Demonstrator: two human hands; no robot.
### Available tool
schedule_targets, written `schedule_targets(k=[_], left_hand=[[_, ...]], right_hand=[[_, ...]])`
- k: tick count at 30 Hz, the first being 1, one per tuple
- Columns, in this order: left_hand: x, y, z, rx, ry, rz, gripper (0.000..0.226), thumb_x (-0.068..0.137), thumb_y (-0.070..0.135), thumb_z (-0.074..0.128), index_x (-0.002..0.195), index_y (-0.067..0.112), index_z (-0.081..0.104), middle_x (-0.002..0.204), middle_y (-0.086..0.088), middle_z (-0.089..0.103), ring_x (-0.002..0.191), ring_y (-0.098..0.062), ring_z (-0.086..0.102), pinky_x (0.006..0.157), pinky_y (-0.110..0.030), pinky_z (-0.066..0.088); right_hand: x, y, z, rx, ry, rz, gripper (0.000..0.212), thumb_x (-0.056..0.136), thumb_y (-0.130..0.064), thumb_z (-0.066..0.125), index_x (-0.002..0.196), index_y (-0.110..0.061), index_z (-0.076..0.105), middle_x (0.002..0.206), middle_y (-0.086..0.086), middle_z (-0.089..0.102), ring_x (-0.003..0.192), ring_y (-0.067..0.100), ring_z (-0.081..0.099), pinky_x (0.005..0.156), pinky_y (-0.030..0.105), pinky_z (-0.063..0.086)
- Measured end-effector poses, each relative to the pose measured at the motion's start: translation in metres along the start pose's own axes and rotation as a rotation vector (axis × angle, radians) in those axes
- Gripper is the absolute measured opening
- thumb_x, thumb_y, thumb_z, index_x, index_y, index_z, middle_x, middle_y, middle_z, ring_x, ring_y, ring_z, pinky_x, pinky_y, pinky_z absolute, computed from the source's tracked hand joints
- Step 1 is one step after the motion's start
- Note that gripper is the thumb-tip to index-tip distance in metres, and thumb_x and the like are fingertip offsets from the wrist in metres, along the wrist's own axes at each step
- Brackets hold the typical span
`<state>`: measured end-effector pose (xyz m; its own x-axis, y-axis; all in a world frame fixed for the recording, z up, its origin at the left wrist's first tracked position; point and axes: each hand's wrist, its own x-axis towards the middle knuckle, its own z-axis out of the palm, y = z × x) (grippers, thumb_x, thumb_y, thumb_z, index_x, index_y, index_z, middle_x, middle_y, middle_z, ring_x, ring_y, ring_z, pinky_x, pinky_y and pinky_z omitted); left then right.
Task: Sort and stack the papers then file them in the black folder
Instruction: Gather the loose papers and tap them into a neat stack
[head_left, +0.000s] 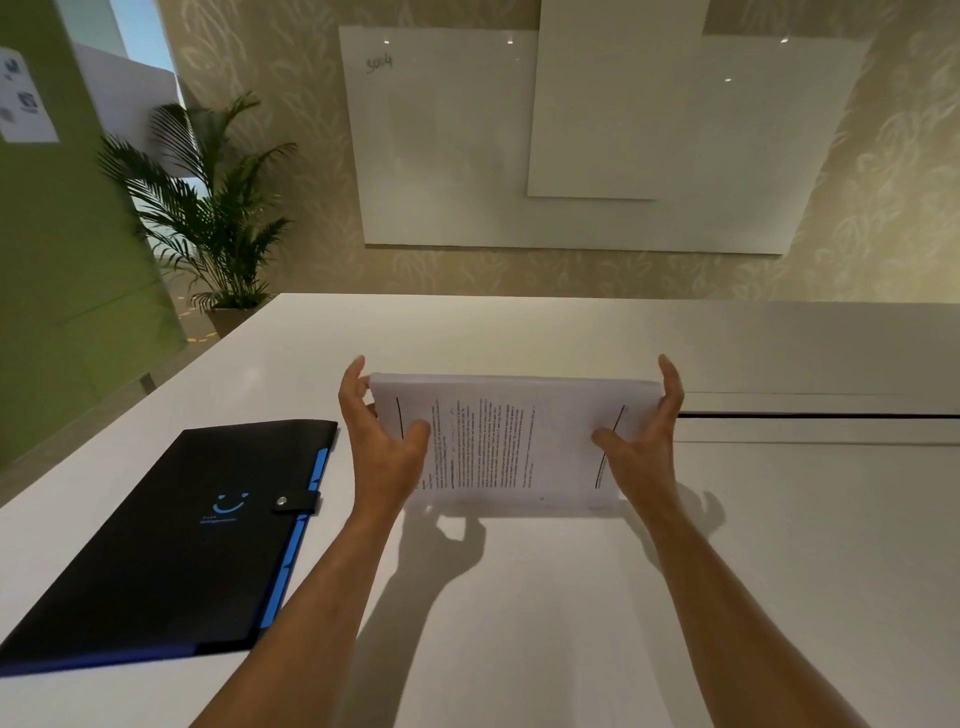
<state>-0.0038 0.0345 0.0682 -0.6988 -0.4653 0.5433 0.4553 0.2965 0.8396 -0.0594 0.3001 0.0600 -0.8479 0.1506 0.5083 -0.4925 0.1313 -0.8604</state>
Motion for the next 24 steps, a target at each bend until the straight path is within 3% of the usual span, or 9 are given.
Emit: schedule_targets(k=[2,5,8,11,13,15,17,20,24], left_hand=[[0.005,0.005,0.003,0.125,0.011,0.140,0.097,0.075,0.002,0.071,0.143,0.043,0.017,0.140,0.003,0.031,0.125,0.004,0.037,0.085,-0.002,0.042],[0.011,0.006,0.006,0.272,0.015,0.261,0.086,0.075,0.008,0.071,0.143,0.035,0.026,0.146,-0.011,0.024,0.125,0.019,0.023,0.088,0.007,0.031],[0.012,0.004,0.007,0.288,0.006,0.261,0.069,0.076,0.016,0.067,0.133,0.041,0.038,0.147,-0.007,0.024,0.119,0.023,0.029,0.079,0.007,0.036],[0.015,0.004,0.008,0.263,-0.007,0.232,0.062,0.077,0.015,0.064,0.122,0.050,0.041,0.144,0.002,0.023,0.110,0.014,0.043,0.070,0.005,0.041],[0.018,0.004,0.009,0.263,-0.017,0.229,0.060,0.077,0.015,0.064,0.120,0.051,0.042,0.144,0.005,0.023,0.107,0.009,0.046,0.069,0.004,0.041],[0.020,0.003,0.009,0.273,-0.023,0.233,0.059,0.077,0.015,0.064,0.120,0.050,0.043,0.144,0.006,0.022,0.107,0.006,0.046,0.069,0.004,0.041],[0.021,0.000,0.008,0.286,-0.029,0.235,0.060,0.077,0.013,0.065,0.121,0.048,0.043,0.144,0.006,0.022,0.107,-0.001,0.047,0.070,0.005,0.041],[0.021,-0.002,0.007,0.297,-0.035,0.233,0.061,0.076,0.013,0.065,0.122,0.048,0.044,0.144,0.007,0.022,0.109,-0.007,0.046,0.072,0.005,0.041],[0.022,-0.003,0.007,0.305,-0.044,0.225,0.059,0.076,0.017,0.065,0.121,0.048,0.044,0.143,0.009,0.023,0.108,-0.009,0.049,0.070,0.003,0.043]], right_hand=[[0.002,-0.005,0.001,-0.110,0.051,-0.132,0.108,0.069,0.011,0.072,0.143,-0.047,0.019,0.138,0.006,0.043,0.121,0.014,0.048,0.093,0.025,0.047],[0.003,-0.007,0.003,-0.189,0.108,-0.282,0.104,0.069,0.010,0.075,0.144,-0.036,0.020,0.146,0.016,0.037,0.131,0.011,0.039,0.107,0.035,0.041],[0.003,-0.008,0.006,-0.199,0.136,-0.305,0.098,0.072,0.006,0.075,0.144,-0.033,0.021,0.143,0.018,0.038,0.130,0.016,0.040,0.106,0.047,0.043],[0.003,-0.008,0.009,-0.194,0.157,-0.292,0.103,0.074,0.007,0.074,0.144,-0.043,0.017,0.141,0.014,0.038,0.121,0.030,0.049,0.094,0.053,0.051],[0.004,-0.007,0.009,-0.183,0.154,-0.292,0.108,0.076,0.005,0.073,0.144,-0.051,0.012,0.142,0.011,0.035,0.109,0.036,0.056,0.086,0.049,0.056],[0.006,-0.006,0.009,-0.197,0.139,-0.310,0.108,0.077,0.006,0.072,0.145,-0.051,0.010,0.145,0.011,0.031,0.109,0.038,0.056,0.086,0.047,0.057],[0.009,-0.003,0.009,-0.250,0.120,-0.341,0.101,0.076,0.008,0.070,0.147,-0.040,0.017,0.146,0.011,0.030,0.125,0.034,0.047,0.099,0.041,0.050],[0.013,-0.001,0.008,-0.340,0.093,-0.404,0.082,0.075,0.005,0.069,0.143,-0.024,0.033,0.139,0.015,0.037,0.130,0.013,0.035,0.104,0.008,0.030],[0.013,0.000,0.008,-0.306,0.123,-0.374,0.059,0.074,-0.006,0.067,0.127,-0.020,0.045,0.126,0.009,0.047,0.116,0.010,0.046,0.097,0.006,0.035]])
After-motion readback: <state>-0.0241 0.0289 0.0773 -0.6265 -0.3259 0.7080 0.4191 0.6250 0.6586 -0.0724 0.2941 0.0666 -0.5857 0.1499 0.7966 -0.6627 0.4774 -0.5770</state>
